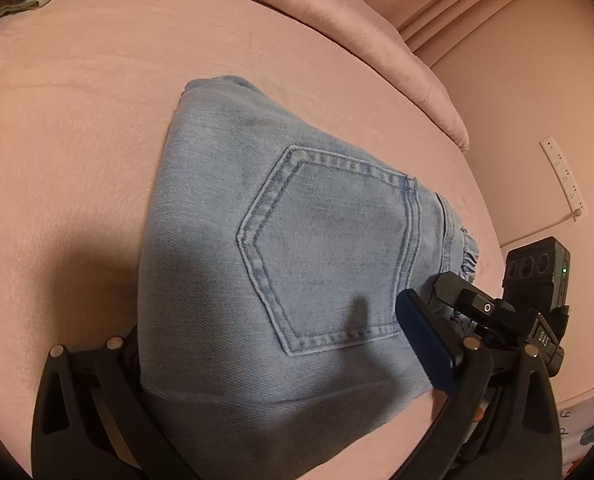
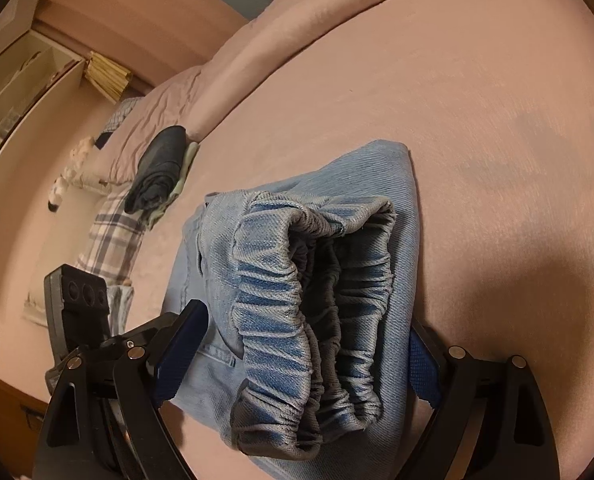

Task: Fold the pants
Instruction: 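Hold the folded waistband with the right gripper while the left gripper pins the jeans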

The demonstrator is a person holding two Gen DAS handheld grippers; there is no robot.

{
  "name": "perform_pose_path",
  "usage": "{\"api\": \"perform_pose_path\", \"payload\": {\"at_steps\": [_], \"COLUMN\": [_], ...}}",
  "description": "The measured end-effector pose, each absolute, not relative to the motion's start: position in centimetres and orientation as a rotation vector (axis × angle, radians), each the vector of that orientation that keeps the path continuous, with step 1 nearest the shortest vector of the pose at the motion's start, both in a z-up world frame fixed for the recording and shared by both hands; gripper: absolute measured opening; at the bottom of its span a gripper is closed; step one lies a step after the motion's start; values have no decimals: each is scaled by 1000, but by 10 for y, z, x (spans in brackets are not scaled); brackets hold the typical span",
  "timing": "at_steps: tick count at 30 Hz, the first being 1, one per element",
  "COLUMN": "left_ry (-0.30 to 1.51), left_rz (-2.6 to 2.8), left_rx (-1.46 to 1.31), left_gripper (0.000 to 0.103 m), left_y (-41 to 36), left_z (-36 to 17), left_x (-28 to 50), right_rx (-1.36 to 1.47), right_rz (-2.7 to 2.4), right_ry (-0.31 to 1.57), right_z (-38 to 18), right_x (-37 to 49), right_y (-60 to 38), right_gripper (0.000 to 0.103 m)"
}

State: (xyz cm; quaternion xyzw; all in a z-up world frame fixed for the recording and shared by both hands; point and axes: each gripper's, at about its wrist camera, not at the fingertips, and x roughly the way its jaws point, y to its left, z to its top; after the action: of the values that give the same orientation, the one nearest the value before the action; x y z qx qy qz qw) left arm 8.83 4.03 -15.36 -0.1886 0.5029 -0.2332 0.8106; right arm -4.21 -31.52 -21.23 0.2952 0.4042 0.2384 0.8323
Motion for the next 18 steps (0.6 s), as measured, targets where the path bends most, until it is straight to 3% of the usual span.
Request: {"api": "perform_pose_path", "payload": {"at_steps": [18], "left_ry": [1094], "left_rz": [-433], "left_rx": [-366], "left_gripper": [96], "left_y": [28], "left_z": [-148], "left_x": [91], "right_rx": [522], "right_rz": [461], "right_ry": [837], "right_z": [-207], "right_x": [-45], "right_y": [-303], "right_gripper": [91]}}
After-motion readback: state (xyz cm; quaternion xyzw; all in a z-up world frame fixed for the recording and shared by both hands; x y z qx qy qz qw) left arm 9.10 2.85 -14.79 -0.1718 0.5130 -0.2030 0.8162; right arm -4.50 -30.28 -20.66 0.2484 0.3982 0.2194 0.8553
